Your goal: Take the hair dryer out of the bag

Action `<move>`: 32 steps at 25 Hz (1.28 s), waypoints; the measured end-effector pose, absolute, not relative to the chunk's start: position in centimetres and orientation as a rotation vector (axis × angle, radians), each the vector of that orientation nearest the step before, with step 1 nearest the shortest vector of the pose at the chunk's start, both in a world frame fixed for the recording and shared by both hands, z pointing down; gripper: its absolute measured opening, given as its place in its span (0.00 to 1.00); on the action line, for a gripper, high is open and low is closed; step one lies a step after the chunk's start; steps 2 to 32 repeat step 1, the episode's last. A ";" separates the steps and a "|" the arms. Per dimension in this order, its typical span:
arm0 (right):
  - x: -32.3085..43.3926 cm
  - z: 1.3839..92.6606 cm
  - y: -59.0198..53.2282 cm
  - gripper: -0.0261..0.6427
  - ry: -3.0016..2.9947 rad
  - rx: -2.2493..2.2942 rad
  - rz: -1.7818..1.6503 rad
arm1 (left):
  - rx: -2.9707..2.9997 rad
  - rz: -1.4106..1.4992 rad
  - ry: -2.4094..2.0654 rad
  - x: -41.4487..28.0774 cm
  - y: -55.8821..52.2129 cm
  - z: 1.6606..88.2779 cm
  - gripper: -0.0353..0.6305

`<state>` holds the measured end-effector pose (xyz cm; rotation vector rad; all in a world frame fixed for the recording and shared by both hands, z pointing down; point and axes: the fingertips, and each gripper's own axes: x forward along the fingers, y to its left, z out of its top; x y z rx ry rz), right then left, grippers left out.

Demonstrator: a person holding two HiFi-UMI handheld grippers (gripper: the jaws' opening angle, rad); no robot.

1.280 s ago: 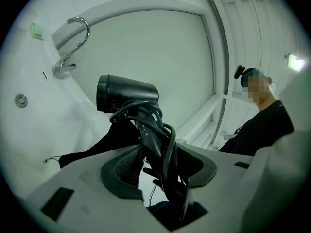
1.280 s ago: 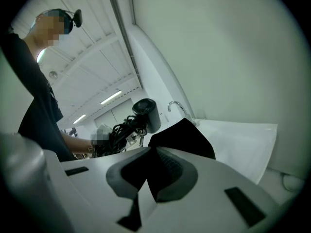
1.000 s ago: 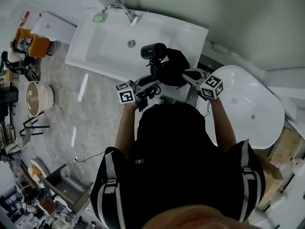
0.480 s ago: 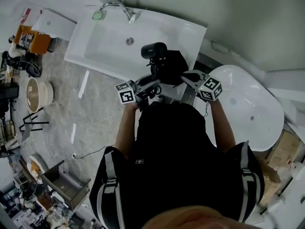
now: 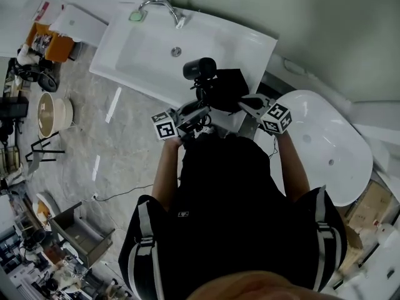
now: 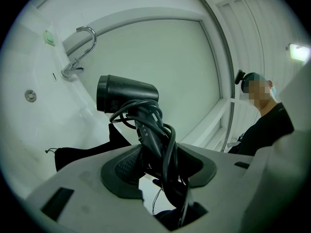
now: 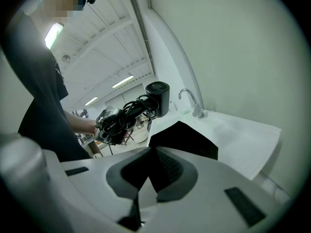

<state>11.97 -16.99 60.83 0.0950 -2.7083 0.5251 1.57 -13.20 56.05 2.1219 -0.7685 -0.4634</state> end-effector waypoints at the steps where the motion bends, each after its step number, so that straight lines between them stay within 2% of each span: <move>1: 12.0 60.9 -17.0 0.14 -2.707 0.092 0.521 | 2.119 -0.467 -0.775 1.5 -13.1 56.1 0.34; 32: 12.0 60.9 -17.0 0.14 -2.707 0.092 0.521 | 2.119 -0.467 -0.775 1.5 -13.1 56.1 0.34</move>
